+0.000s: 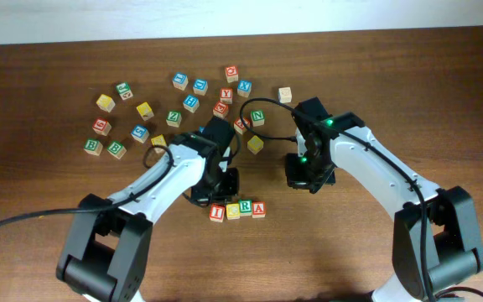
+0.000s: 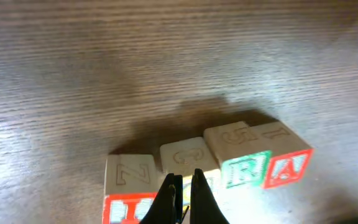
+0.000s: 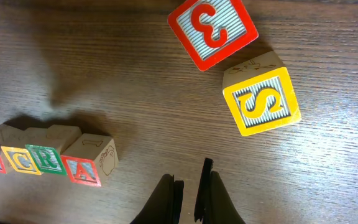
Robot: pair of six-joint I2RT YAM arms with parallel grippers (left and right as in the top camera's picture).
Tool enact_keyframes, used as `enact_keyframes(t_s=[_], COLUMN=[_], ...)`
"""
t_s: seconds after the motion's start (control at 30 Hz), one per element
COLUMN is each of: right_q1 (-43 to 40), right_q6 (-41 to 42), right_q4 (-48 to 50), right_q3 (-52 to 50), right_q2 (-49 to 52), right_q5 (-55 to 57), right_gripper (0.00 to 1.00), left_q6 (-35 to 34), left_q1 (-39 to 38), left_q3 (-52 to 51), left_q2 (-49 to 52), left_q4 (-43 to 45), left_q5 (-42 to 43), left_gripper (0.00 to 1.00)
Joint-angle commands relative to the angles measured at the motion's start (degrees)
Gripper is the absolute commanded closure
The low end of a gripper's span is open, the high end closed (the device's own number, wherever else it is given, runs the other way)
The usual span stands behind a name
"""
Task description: Spell out ICRA
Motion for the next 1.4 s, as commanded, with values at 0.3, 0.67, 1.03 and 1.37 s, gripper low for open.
enact_keyframes(t_s=[0.3,0.67,1.03,1.37], right_q1=[0.26,0.37,6.69,9.29], right_q6=[0.48,1.97,5.01,5.57], right_q4=[4.0,10.8,16.72,16.59], right_q3=[-4.31,-10.71,-12.41,-12.61], right_q2=[-0.61,0.04,0.04,0.04], right_q5=[-3.56,-8.9,-8.79,-8.31], right_gripper=[0.94,0.94,0.94,0.94], left_q6=[11.23,6.4,4.96,4.96], left_q1=[16.06,10.67,7.54,7.41], left_q3=[4.7,-11.45,-11.45,-11.45], left_q2=[0.09,0.09,0.09,0.09], left_q4=[-18.8,-0.81,2.75,2.78], left_q5=[-4.74,5.05,7.34,7.37], left_gripper=[1.0,1.0,1.0,1.0])
